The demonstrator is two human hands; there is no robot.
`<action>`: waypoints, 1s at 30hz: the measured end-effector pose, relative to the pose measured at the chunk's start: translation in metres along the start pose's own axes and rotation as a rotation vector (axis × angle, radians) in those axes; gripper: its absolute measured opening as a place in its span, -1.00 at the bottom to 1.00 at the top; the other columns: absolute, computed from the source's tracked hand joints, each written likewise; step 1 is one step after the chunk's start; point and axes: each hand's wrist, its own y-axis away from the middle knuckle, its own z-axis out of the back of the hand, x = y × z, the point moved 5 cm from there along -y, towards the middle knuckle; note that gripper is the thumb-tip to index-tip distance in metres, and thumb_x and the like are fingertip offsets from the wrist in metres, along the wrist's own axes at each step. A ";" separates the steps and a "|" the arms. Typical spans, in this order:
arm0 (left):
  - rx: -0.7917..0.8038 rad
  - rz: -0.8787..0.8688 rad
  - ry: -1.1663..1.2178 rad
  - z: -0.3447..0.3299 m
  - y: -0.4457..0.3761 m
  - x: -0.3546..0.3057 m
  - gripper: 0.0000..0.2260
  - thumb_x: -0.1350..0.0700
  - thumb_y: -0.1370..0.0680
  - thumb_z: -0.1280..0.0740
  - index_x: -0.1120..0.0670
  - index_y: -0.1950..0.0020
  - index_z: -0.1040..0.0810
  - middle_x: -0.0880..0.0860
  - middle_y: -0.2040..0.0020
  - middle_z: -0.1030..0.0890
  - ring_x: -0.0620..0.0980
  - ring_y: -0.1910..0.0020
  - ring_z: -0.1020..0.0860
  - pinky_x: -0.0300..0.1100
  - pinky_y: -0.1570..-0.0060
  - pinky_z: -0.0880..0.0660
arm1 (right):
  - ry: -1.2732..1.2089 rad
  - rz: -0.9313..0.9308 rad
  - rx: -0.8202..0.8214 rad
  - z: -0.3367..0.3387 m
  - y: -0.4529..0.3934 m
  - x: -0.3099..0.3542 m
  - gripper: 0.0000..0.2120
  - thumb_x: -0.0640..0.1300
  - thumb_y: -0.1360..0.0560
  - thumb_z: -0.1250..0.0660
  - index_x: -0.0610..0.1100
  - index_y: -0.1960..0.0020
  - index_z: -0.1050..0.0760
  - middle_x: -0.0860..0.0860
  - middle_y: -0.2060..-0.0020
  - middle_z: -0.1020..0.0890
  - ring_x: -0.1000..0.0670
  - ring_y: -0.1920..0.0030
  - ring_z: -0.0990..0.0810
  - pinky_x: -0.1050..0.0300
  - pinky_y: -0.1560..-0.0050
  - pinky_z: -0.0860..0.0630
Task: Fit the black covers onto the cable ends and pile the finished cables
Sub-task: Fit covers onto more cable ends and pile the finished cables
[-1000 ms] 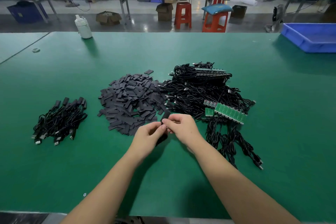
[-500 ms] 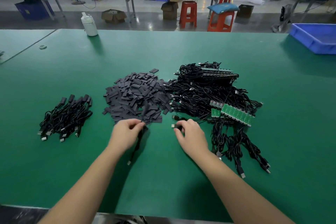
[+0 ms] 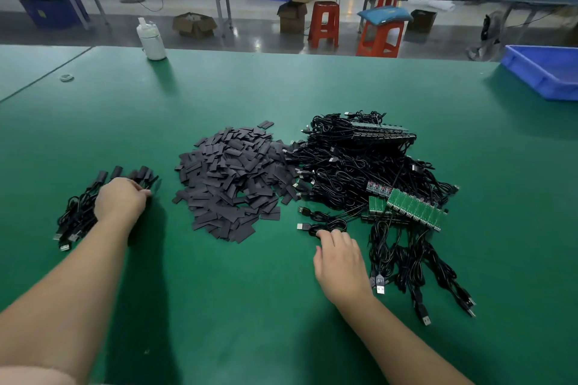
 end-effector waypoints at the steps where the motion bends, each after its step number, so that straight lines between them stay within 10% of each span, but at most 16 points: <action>1: -0.003 -0.005 -0.010 -0.001 -0.002 -0.002 -0.79 0.00 -0.50 -0.48 0.15 0.07 -0.70 0.24 0.09 -0.67 0.23 0.07 -0.60 0.04 0.06 -0.59 | 0.000 0.002 0.011 -0.001 0.000 0.000 -0.73 -0.09 -0.60 -0.22 -0.11 -0.27 -0.49 0.02 0.02 -0.54 -0.04 0.00 -0.50 0.04 -0.11 -0.49; 11: -0.086 -0.100 -0.218 -0.016 0.013 -0.025 -0.68 -0.09 -0.55 -0.39 0.16 -0.05 -0.53 0.21 0.00 -0.52 0.26 0.09 -0.55 -0.02 0.24 -0.46 | 0.028 0.009 0.007 0.004 0.001 0.002 -0.78 -0.15 -0.56 -0.28 -0.13 -0.18 -0.55 0.00 0.09 -0.54 -0.05 0.08 -0.50 0.04 -0.03 -0.50; 21: 0.063 -0.130 -0.259 -0.040 0.048 -0.033 -0.81 0.22 -0.53 -0.26 0.21 -0.14 -0.48 0.25 -0.14 -0.46 0.25 -0.12 -0.44 0.06 -0.06 -0.46 | 0.099 0.065 0.238 0.021 -0.006 0.012 -0.82 -0.15 -0.64 -0.14 -0.10 -0.21 -0.42 -0.02 -0.06 -0.54 -0.07 -0.10 -0.52 0.06 -0.09 -0.42; 27: -0.092 -0.308 0.024 -0.029 0.076 -0.074 -0.74 0.24 -0.54 -0.25 0.17 -0.22 -0.54 0.20 -0.18 -0.48 0.20 0.05 -0.51 -0.01 0.12 -0.44 | -0.020 -0.030 -0.216 0.109 -0.027 -0.042 -0.74 0.01 -0.56 -0.36 -0.04 -0.21 -0.56 -0.01 -0.05 -0.57 -0.04 -0.09 -0.48 0.04 -0.15 -0.44; 30: -0.056 -0.546 0.146 -0.030 0.109 -0.127 -0.75 0.21 -0.58 -0.24 0.07 -0.23 -0.57 0.07 -0.15 -0.56 -0.04 0.13 -0.48 -0.16 0.15 -0.43 | 0.107 -0.245 -0.155 0.138 -0.048 -0.100 -0.55 0.12 -0.52 -0.38 -0.03 -0.35 -0.48 -0.10 -0.20 -0.53 -0.16 -0.22 -0.42 -0.10 -0.22 -0.38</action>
